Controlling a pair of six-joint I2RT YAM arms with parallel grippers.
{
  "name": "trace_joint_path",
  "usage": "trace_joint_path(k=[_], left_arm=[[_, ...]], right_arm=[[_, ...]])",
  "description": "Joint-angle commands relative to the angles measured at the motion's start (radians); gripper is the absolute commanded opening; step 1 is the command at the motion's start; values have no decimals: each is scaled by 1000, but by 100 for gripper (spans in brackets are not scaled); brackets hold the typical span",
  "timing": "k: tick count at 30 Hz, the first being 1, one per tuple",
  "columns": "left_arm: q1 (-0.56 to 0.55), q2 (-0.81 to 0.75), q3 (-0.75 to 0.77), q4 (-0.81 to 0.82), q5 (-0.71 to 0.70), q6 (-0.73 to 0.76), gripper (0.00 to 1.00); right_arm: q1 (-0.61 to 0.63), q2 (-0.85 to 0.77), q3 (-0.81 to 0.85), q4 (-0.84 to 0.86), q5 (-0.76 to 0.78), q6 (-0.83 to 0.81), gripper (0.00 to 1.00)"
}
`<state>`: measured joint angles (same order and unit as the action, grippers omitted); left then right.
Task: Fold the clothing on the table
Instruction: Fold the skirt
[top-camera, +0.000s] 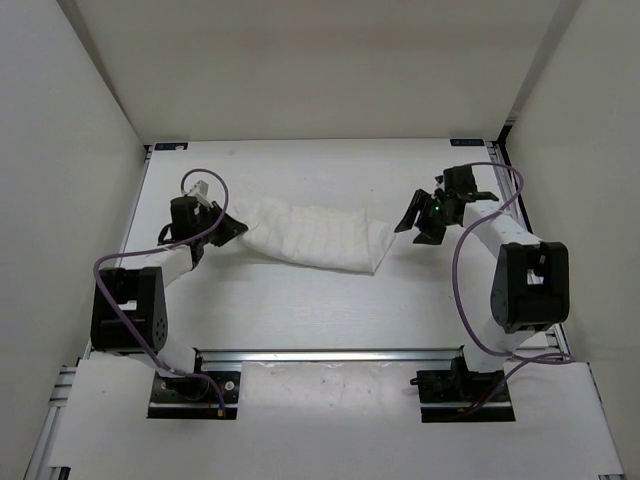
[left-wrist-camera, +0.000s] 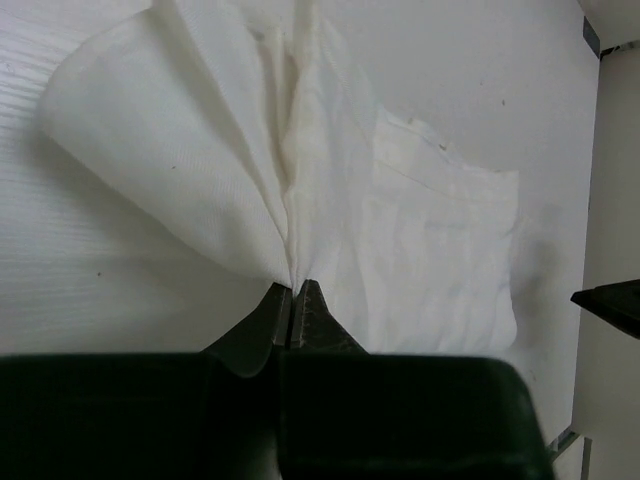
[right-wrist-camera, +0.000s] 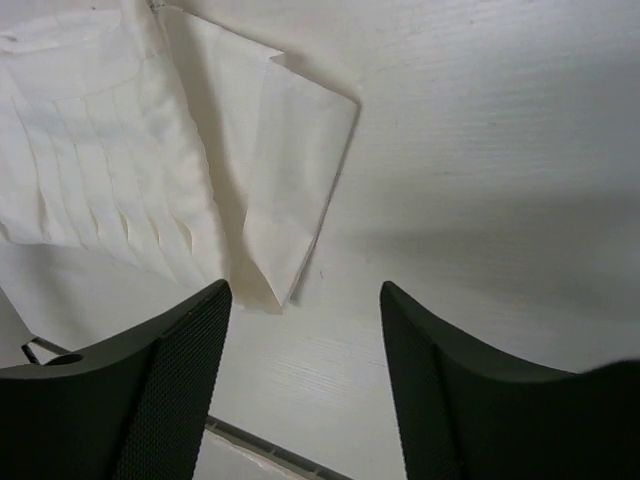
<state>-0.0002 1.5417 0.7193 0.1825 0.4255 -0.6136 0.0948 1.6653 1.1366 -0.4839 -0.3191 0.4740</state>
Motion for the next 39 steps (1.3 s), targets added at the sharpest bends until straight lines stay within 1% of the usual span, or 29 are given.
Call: trace_joint_path(k=[1,3,4,5,6,7,8,9,10,12,15,19,22,23,25,27,31,33,34,37,39], left_arm=[[0,-68,-30,-52,16,12,0],[-20,-87,-38,-22,28,-18,0],[-36,-91,-40,-8,35,-35,0],[-62,-101,-26,-20,35,-28,0],[-87,-103,-14,-34,23,-29,0],[-105,-106,9,-52,19,-15,0],[-133,-109,40,-70,13,-2,0],[-156,-112,54,-86,12,-6,0],[-174,-114,75,-89,9,-8,0],[-187,-121,101,-89,-1,-20,0],[-193,-127,130,-109,-11,-8,0],[-187,-149,114,-117,-24,1,0],[-179,-161,91,-112,-27,-6,0],[-182,-167,85,-107,-27,-6,0],[-179,-169,85,-106,-25,-9,0],[-188,-172,86,-110,-33,1,0],[-182,-178,66,-98,-31,-11,0],[-182,-180,45,-95,-31,-14,0],[-185,-184,42,-95,-27,-17,0],[-187,-181,38,-107,-31,-6,0],[-199,-180,42,-120,-33,8,0]], right_arm=[[16,40,67,-24,-24,-32,65],[26,85,109,-21,-49,-32,53],[42,115,139,-24,-58,-37,50],[48,149,175,-30,-70,-43,43],[63,177,187,-33,-71,-46,31],[74,192,215,-33,-90,-48,22],[83,214,230,-36,-98,-48,17],[97,238,248,-32,-109,-52,10],[109,258,261,-32,-123,-54,5],[126,293,282,-18,-130,-54,1],[143,353,328,-35,-130,-64,0],[160,416,380,-39,-185,-71,0],[184,445,400,-42,-176,-77,0],[193,450,417,-67,-157,-86,0],[210,508,442,-122,-144,-98,0],[212,533,465,-150,-167,-120,0],[227,462,495,-123,-189,-109,0],[241,464,604,-159,-213,-110,0],[247,468,623,-162,-221,-115,1],[255,465,632,-108,-314,-83,0],[266,497,647,-97,-354,-89,0]])
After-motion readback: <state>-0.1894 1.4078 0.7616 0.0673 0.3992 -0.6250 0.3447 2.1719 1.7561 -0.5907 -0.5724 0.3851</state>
